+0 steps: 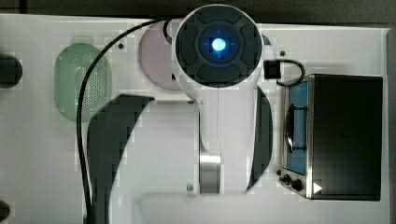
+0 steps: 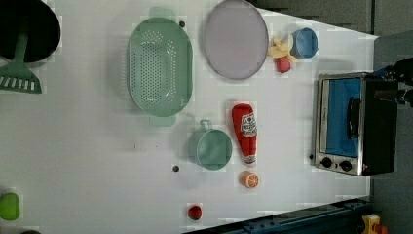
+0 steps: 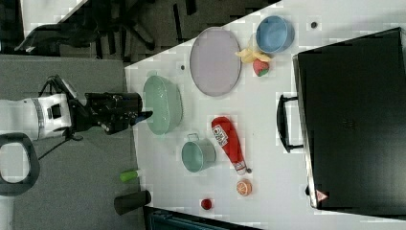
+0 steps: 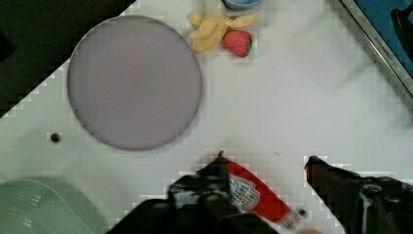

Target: Flap open oven.

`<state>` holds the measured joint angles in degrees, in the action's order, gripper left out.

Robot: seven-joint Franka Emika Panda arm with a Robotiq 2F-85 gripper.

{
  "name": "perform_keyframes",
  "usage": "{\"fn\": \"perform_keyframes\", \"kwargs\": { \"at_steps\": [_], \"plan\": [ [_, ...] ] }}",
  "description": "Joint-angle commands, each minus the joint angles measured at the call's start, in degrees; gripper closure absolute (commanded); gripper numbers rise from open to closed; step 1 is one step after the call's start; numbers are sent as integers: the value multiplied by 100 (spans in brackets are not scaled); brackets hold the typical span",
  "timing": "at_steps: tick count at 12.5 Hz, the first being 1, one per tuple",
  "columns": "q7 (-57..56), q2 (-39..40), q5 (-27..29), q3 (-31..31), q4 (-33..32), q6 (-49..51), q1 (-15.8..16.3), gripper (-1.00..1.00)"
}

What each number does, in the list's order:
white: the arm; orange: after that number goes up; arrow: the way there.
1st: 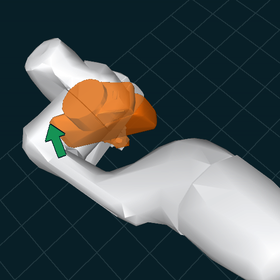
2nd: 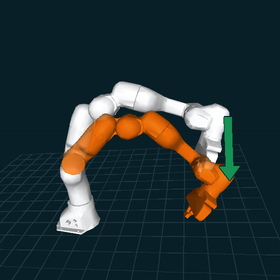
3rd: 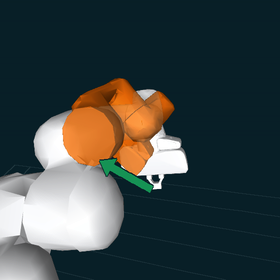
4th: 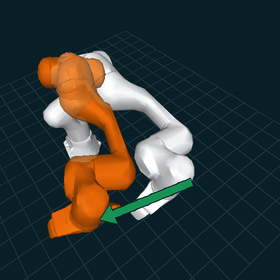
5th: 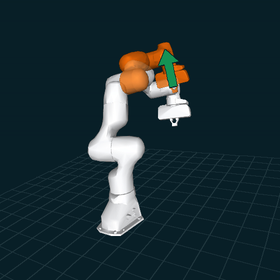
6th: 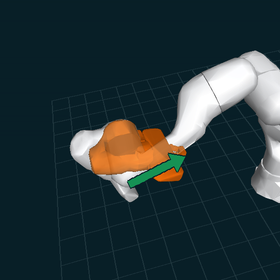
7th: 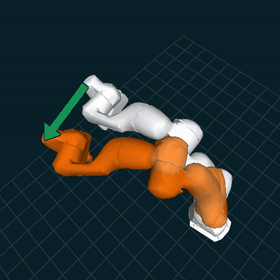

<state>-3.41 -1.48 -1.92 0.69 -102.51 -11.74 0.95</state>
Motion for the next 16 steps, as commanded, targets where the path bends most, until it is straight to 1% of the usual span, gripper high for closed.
{"fn": "perform_keyframes", "kwargs": {
  "at_steps": [1,3,5,6,8,12,13,14,16],
  "plan": [
    [625,-1942,-13,317,-900,1165,-50,-59],
    [625,-1942,-13,318,-900,1164,-50,-99],
    [625,-1942,-13,317,-900,1165,-50,-100],
    [625,-1943,-13,317,-900,1165,-50,-90],
    [625,-1939,-13,318,-903,1165,-50,-38],
    [621,-1938,-21,355,-981,1168,-53,57],
    [593,-1931,-43,377,-1040,1158,-58,65],
    [491,-1913,-61,406,-1104,1146,-60,65],
    [-91,-1854,-72,490,-1210,1076,-62,65]
  ]
}}
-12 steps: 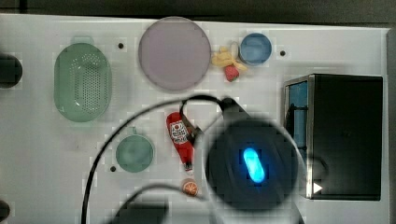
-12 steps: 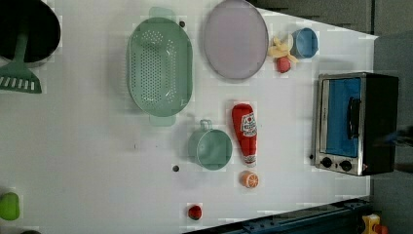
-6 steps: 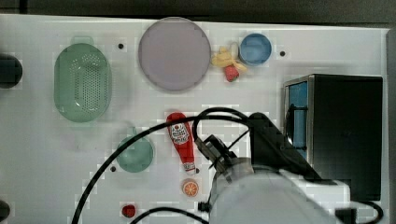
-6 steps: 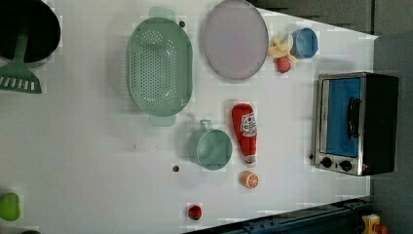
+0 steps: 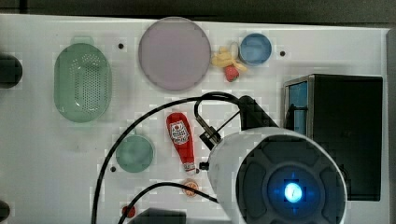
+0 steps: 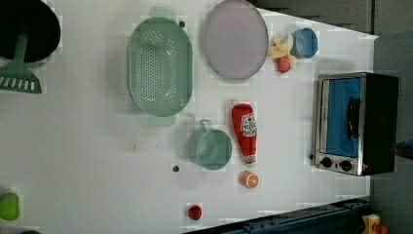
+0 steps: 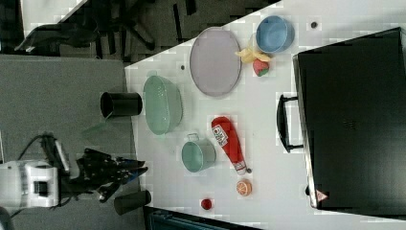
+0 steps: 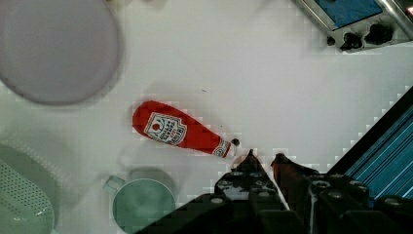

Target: Flap open oven.

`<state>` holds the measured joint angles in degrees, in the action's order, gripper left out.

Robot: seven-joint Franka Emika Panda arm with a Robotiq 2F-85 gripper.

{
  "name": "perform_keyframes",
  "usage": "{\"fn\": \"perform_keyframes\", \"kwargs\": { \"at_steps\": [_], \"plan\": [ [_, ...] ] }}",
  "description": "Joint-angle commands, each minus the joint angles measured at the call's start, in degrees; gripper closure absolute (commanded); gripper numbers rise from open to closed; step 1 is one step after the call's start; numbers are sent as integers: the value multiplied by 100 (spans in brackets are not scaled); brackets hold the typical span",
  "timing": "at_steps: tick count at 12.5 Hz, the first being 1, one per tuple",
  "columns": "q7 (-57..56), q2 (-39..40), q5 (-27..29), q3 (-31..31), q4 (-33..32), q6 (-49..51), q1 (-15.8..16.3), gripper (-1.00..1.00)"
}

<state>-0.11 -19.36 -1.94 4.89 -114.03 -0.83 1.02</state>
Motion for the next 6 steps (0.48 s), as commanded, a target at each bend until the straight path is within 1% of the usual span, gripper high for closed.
{"fn": "perform_keyframes", "kwargs": {
  "at_steps": [1,3,6],
  "plan": [
    [-779,-22,-93,129,-96,-98,-72,65],
    [-1481,75,-172,273,-237,-389,-87,65],
    [-2784,145,-339,592,-600,-1204,-111,65]
  ]
}}
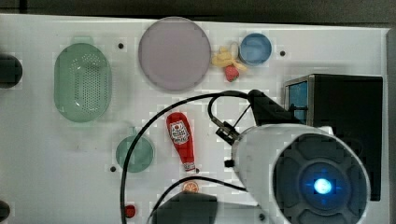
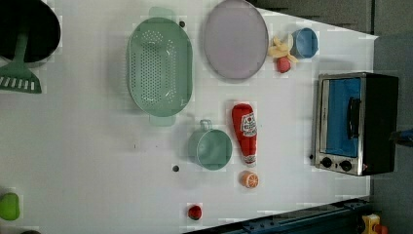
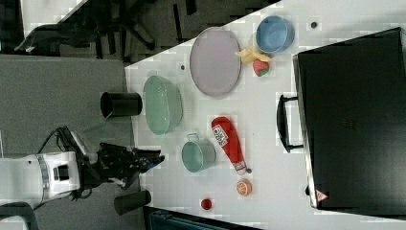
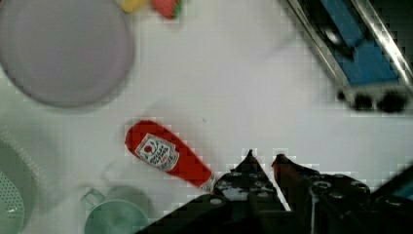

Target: Flap open oven.

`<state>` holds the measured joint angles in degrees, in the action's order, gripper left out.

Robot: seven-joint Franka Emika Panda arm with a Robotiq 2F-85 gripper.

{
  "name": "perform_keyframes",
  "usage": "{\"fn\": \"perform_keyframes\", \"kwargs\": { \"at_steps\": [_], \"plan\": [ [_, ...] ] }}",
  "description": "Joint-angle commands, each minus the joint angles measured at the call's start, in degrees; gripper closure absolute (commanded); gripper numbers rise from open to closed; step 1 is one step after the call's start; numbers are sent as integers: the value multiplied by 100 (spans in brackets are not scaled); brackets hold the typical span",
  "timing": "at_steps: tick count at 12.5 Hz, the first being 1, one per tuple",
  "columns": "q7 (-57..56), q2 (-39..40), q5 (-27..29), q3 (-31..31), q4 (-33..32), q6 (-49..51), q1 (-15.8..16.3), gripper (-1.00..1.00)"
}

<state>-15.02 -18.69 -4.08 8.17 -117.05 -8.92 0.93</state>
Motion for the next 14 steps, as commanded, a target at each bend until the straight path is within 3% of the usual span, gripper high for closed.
{"fn": "perform_keyframes", "kwargs": {
  "at_steps": [1,6,10,14],
  "plan": [
    [-1687,86,-125,386,-436,-660,-104,65],
    [-3072,290,-240,966,-973,-1515,-118,65],
    [-4204,754,-324,1389,-1012,-2263,-165,65],
    [-4419,1275,-317,1799,-1011,-2806,-172,65]
  ]
}}
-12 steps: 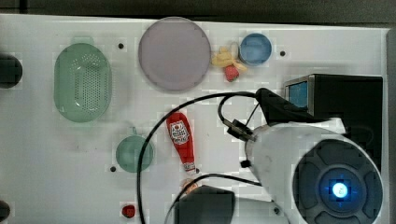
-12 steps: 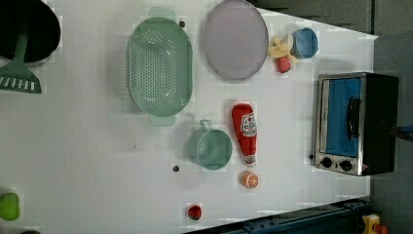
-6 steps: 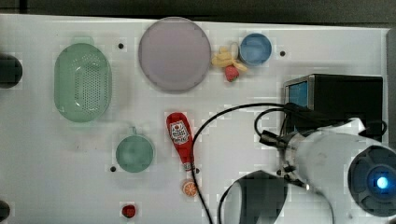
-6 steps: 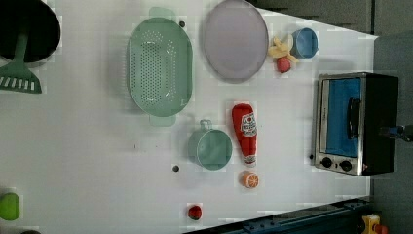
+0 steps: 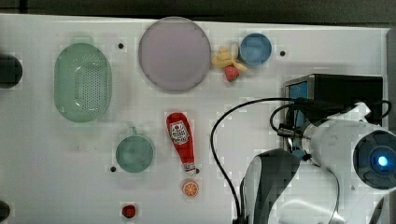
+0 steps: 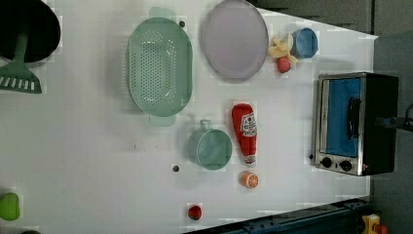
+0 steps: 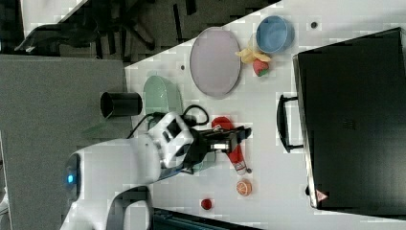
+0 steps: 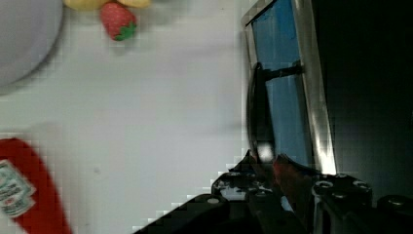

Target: Flap open oven.

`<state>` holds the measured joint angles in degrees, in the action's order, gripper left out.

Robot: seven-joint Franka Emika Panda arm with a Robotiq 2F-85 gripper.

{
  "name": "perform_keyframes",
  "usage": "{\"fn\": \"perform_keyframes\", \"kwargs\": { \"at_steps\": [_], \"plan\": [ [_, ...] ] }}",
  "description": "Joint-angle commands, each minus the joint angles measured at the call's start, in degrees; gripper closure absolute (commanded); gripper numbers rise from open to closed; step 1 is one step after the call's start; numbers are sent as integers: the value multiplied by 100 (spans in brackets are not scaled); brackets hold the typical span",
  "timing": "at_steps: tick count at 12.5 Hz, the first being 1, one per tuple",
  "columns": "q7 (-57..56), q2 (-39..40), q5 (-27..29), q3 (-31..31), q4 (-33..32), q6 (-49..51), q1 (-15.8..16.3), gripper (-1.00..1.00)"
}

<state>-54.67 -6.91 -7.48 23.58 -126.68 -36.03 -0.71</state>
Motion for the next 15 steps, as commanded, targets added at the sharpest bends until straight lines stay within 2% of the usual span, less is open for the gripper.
{"fn": "perform_keyframes", "kwargs": {
  "at_steps": [1,10,15],
  "plan": [
    [-459,220,22,310,-48,-188,-7,65],
    [-458,1342,25,417,-51,-1057,-16,65],
    [-460,1610,26,330,-50,-1195,31,65]
  ]
}}
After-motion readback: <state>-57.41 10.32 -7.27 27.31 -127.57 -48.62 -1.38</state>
